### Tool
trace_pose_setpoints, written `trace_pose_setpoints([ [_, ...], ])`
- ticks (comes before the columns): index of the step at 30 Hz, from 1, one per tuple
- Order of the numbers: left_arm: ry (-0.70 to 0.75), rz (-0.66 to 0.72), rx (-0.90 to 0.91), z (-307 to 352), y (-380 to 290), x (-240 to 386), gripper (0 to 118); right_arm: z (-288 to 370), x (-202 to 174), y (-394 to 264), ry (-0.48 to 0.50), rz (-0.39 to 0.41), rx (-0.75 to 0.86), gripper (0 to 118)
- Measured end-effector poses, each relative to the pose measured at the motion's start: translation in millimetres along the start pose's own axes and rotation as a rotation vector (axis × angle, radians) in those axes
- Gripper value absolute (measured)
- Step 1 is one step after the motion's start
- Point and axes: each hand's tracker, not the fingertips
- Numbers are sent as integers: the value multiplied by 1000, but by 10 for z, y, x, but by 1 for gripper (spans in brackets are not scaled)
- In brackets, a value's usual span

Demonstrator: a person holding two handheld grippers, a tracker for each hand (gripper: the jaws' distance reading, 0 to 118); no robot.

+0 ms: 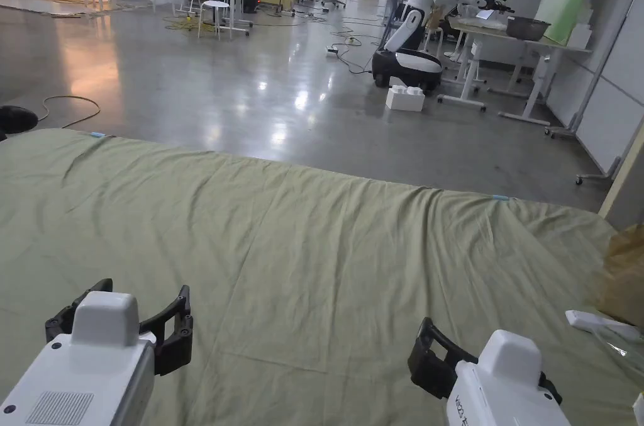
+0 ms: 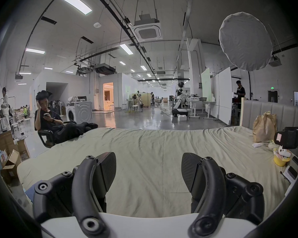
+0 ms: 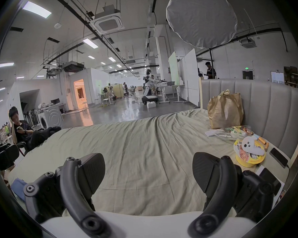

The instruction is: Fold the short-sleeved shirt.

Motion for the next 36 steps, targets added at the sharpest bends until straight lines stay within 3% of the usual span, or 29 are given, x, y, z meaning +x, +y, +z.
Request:
trace_pose_setpoints([
  [9, -25, 0, -14, -43, 21, -16, 79, 18, -53, 106, 38, -33, 23, 107],
  [15, -42, 11, -25, -80, 47, -15, 79, -54, -24, 126, 69, -181, -90, 108],
  [24, -70, 12, -45, -142, 52, 5, 79, -101, -103, 162, -10, -111, -191, 108],
  [36, -67, 19, -67, -165, 11, -17, 79, -159, -159, 176, -2, -62, -192, 108],
])
